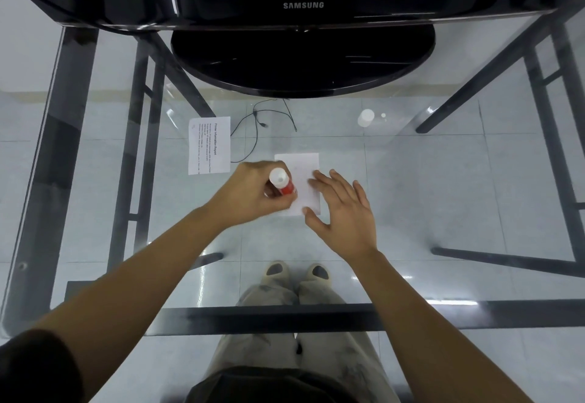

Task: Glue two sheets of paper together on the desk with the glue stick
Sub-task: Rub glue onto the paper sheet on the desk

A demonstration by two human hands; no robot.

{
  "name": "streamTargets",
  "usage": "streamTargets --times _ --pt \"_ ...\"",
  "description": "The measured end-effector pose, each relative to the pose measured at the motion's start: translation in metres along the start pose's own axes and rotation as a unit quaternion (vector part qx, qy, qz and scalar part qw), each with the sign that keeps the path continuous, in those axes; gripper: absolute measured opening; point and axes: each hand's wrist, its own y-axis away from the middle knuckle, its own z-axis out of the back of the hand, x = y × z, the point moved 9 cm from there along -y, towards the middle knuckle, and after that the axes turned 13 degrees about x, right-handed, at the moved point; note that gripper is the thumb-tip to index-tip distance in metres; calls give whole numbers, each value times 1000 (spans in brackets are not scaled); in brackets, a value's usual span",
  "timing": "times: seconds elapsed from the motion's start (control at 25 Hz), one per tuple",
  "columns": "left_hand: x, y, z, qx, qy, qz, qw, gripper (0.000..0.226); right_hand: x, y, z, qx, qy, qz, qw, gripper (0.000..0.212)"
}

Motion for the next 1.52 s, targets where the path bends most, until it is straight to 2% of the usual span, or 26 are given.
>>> streamTargets --times 0.16,0.36,0.6,0.76,0.84,0.96,1.16,1.32,1.52 --pt "13 -8 28 -63 -22 33 997 17 -1 0 -1 7 1 -1 1000 51" --pt "-5 -6 -3 10 -5 -2 1000 16 -2 0 0 5 -9 0 1000 51" --pt "16 -21 34 -72 -39 50 995 19 -3 -1 -2 5 -13 -3 1000 48" --pt "-6 -19 2 13 -27 -5 1000 17 -3 0 0 -9 -27 1 1000 36" --pt "0 -28 12 3 -28 9 1000 17 -2 1 0 -12 -27 2 1000 34" --pt "9 -37 36 -58 -55 32 996 17 -3 1 0 -16 -31 3 999 33" --pt "-5 -38 4 28 -39 -1 999 19 -2 2 5 -37 -25 2 999 32" --pt "2 -50 27 -28 -60 31 997 19 -4 2 4 -37 -24 -10 999 34" --pt "-15 -49 3 25 -50 -14 998 20 -5 2 5 -49 -16 -21 998 33"
